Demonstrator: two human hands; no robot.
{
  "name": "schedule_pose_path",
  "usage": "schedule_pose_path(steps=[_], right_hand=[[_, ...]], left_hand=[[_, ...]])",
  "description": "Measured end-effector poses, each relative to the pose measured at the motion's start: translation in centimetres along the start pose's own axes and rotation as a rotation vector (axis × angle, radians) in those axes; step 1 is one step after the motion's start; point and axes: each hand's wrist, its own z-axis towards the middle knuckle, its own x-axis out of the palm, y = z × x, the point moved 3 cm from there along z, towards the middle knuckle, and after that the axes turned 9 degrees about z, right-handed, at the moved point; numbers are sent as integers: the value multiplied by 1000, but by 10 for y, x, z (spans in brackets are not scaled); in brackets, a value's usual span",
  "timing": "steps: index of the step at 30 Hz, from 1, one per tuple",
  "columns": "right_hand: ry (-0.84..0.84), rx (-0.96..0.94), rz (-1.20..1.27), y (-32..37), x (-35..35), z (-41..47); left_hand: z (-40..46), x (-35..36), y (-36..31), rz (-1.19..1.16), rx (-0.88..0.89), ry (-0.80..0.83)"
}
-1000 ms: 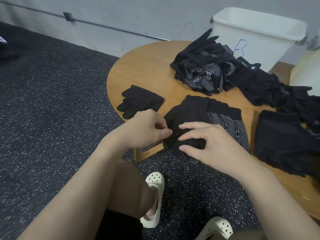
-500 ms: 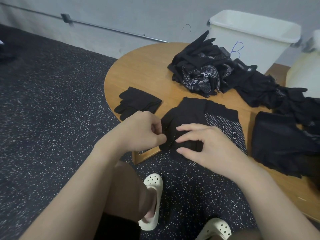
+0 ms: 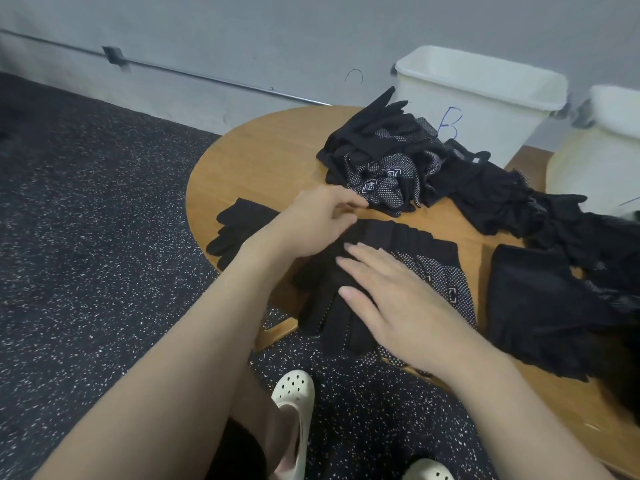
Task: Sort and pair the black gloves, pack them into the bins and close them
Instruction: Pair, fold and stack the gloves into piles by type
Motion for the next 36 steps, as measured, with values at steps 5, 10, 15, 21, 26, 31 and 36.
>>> schedule_pose_path(steps=[5,10,15,21,26,31,36], right_hand=[[64,-33,-123,-5,10,5],[95,-83,-216,1,13,1],[158,-223,-221,24,22,-10],[168,-285,-205,39,33,-26],[126,-198,-34,30,17,-35],[50,-67,-8,5,-6,-35],[-54,-2,67,-12,-12,-31]], left_hand=[[16,20,5,83,25,79],[23,19,11,104,33,40],[23,23,15,46,46,13],[19,29,18,-69,85,-37],[22,14,9,-235,113,-275],[14,2,0,-285,129,-311],[-17,-10,-5,-307,115,-265]])
